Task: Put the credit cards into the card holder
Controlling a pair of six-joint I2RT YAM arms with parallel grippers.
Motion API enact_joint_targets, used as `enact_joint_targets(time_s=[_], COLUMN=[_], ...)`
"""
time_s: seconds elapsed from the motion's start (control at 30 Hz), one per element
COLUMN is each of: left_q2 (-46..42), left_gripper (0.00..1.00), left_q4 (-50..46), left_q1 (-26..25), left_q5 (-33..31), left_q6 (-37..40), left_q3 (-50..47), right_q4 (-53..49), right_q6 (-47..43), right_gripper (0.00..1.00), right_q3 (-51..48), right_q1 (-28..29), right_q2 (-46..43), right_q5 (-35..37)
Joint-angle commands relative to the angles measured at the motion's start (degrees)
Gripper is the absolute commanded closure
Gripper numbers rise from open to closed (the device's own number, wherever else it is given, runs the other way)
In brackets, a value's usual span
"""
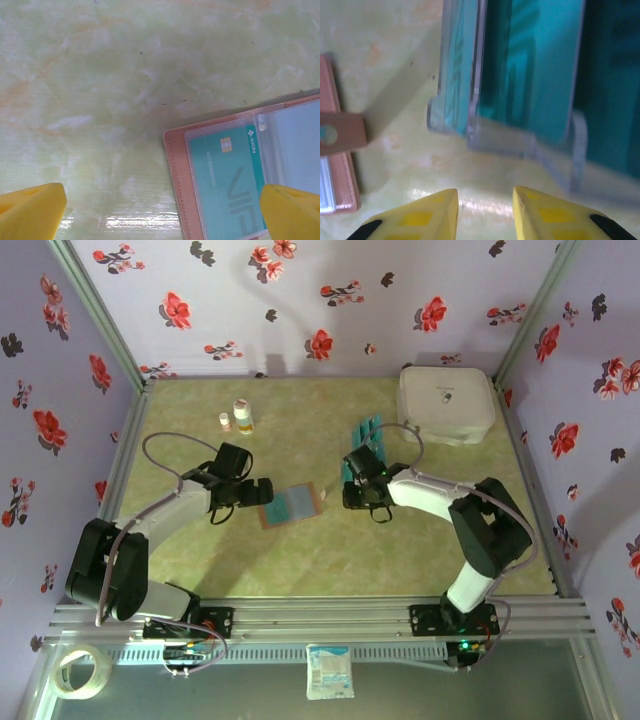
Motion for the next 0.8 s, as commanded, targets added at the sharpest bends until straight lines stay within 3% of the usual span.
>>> enact_joint_targets(time_s=[0.0, 0.27, 0.43, 0.6, 0.77], left_q2=[-0.44, -0.51, -0.59, -0.09, -0.07], left_gripper=[0.0, 0.0, 0.0, 0.0, 0.0], left_q4=[-1.79, -1.45, -1.34, -0.74, -0.45], left_q1=[-0.43, -0.46, -0.47, -0.6, -0.7], left_q5=[-0.48, -0.59, -0.7, -0.64, -0.62], left_q6=[-0.5, -0.74, -0.76, -1.02, -1.09], left_q3=[0.78, 0.22, 0.11, -0.06, -0.17], right_q4=[-0.17, -0.84, 0.82, 4.88, 6.57], right_q6=[-2.77, -4.8, -2.22, 2.64, 5.06], right_gripper=[0.68, 0.68, 0.69, 0.64, 0.55], right_q3=[4.09, 9.34, 6.64, 2.18, 2.77], right_q1=[-1.76, -4.77, -4.39, -1.72, 1.31], right_q2=[2.58, 6.82, 2.53, -3.18, -2.54], right_q5=[1.27, 0.6, -4.63, -7.75, -8.29])
